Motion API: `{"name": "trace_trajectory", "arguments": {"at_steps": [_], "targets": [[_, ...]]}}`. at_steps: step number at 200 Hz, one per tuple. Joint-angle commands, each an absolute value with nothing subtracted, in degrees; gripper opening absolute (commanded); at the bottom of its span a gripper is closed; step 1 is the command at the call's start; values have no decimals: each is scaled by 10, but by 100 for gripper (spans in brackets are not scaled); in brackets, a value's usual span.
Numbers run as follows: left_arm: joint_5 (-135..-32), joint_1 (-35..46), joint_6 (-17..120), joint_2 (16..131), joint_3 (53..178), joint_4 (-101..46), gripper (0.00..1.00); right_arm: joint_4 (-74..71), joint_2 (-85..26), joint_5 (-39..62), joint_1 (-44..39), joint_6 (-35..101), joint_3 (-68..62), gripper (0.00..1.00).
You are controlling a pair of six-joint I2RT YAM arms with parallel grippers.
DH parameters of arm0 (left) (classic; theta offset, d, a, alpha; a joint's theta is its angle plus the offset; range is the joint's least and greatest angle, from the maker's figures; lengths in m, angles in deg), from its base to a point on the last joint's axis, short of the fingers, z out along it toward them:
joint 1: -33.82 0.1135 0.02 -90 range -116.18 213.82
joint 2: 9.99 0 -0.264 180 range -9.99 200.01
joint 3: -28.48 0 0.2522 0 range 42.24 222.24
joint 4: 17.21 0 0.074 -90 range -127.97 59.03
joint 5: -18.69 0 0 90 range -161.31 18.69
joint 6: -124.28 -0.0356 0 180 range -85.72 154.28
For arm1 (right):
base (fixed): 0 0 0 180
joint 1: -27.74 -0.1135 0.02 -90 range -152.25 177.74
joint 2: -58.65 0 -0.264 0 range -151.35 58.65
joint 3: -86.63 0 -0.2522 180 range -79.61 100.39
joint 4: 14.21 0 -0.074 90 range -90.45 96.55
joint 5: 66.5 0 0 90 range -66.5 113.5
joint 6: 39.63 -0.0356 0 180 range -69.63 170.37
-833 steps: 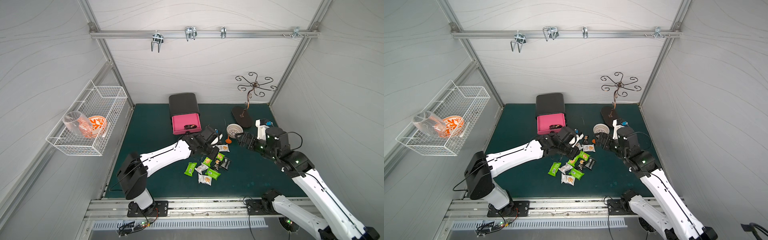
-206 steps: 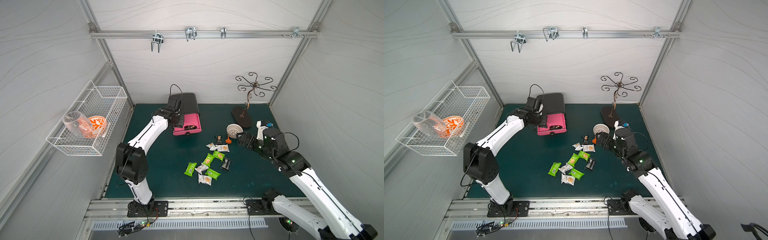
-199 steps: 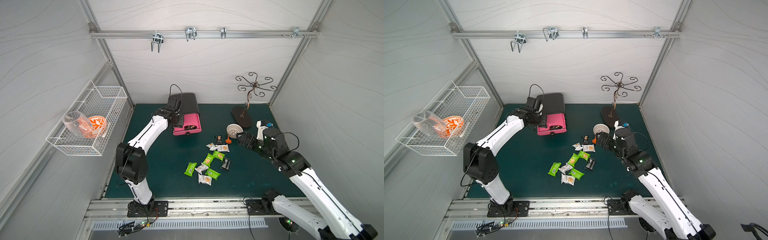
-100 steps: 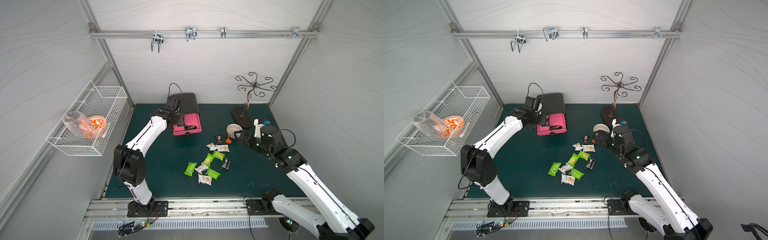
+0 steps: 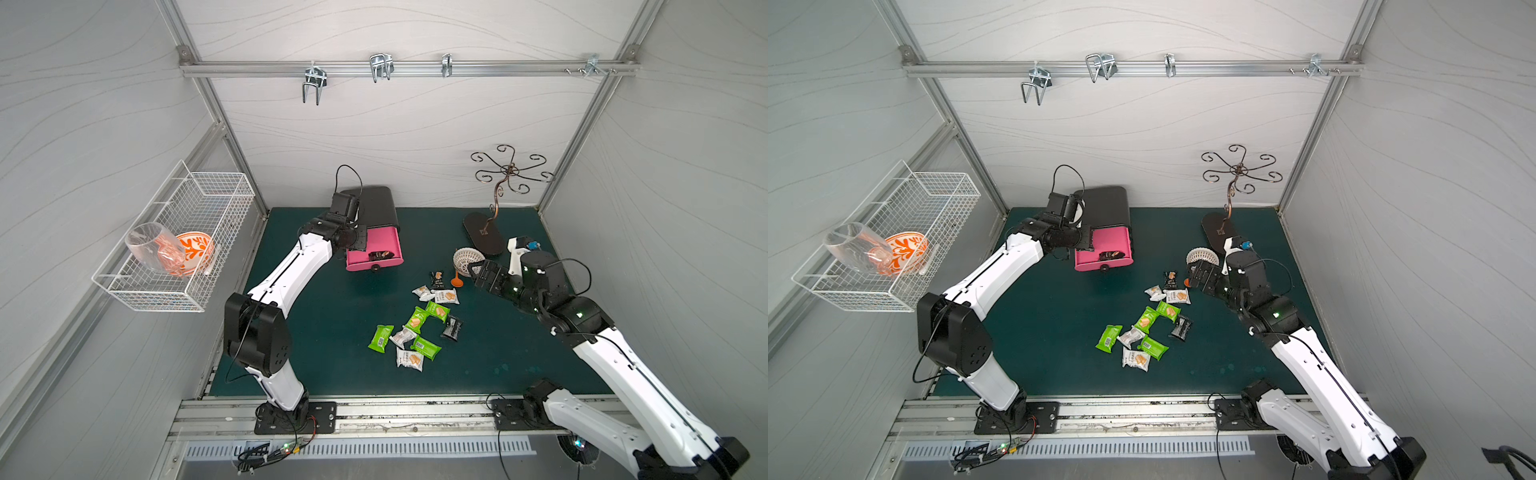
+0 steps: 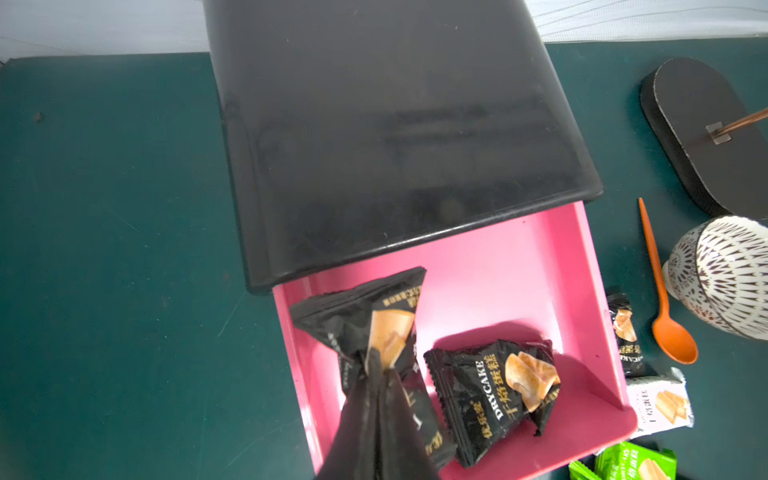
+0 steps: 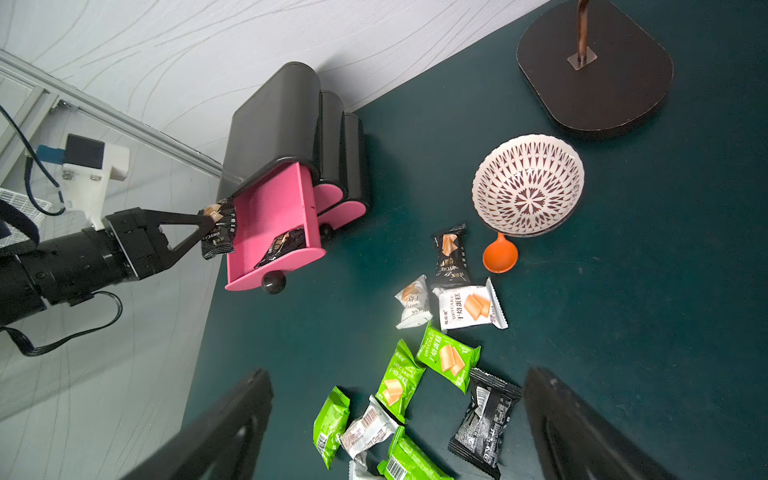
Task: Place the cookies into the drawer by color
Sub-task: Place the cookie in the drawer, then pick up the cookie at the center of the board.
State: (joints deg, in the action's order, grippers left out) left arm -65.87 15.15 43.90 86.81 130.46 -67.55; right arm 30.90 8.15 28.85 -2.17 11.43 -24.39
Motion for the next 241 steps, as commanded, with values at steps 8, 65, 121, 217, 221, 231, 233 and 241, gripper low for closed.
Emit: {"name": "trace_trajectory", "arguments": {"at_steps": [8, 65, 121, 217, 221, 231, 233, 241], "targets": [[-670, 154, 441, 860, 1311, -657, 55, 300, 87, 286, -20, 125, -234, 99], [-670, 154, 453, 861, 1306, -655, 8, 300, 85, 285, -20, 126, -234, 99], [-679, 154, 459, 857, 1311, -650, 12, 300, 86, 287, -20, 127, -234, 99], [-802, -73, 507, 828, 1258, -533, 21, 333, 111, 362, -20, 130, -226, 99], [-800, -89, 500, 836, 1261, -537, 21, 336, 115, 370, -20, 130, -226, 99], [-795, -127, 475, 862, 1272, -554, 21, 342, 127, 391, -20, 129, -227, 99], [-794, -133, 468, 866, 1275, -559, 21, 343, 130, 396, -20, 129, -227, 99], [-784, -161, 431, 888, 1283, -576, 21, 345, 141, 412, -20, 128, -230, 99]]}}
